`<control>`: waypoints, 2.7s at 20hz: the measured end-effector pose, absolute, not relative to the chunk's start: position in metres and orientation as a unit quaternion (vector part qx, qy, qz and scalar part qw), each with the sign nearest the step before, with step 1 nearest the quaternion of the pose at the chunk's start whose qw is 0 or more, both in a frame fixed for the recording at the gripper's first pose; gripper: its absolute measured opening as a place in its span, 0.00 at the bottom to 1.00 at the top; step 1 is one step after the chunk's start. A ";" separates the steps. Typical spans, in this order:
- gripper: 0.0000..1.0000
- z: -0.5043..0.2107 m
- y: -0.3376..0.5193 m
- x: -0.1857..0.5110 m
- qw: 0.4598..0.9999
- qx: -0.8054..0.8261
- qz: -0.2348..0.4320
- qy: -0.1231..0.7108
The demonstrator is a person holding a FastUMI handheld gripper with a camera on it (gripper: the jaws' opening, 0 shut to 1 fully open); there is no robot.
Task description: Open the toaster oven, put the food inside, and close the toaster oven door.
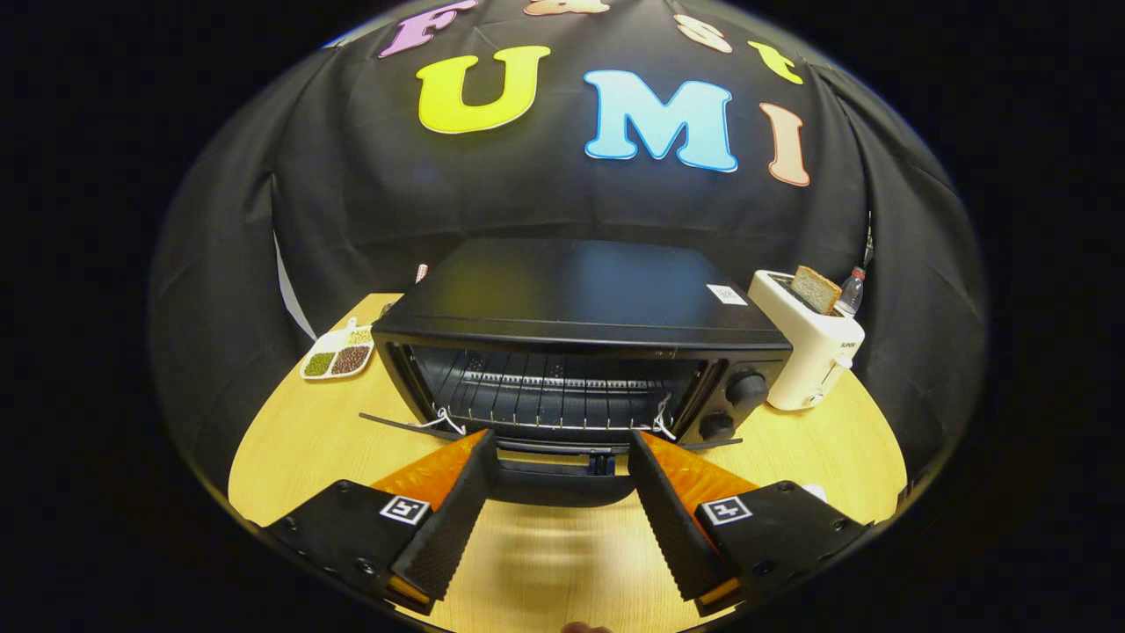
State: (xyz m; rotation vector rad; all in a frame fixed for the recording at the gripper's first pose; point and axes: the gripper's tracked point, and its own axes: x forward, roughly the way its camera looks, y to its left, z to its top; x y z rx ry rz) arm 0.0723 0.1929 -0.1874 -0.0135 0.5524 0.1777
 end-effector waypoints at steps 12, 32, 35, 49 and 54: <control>0.99 -0.301 0.169 0.004 0.895 -0.034 0.110 0.431; 0.98 -0.228 0.010 -0.014 0.911 -0.072 0.108 0.392; 0.98 -0.234 -0.024 -0.009 0.905 -0.061 0.100 0.409; 0.99 -0.316 -0.129 0.017 0.829 -0.020 0.105 0.549; 0.98 -0.346 -0.145 0.021 0.793 0.004 0.099 0.601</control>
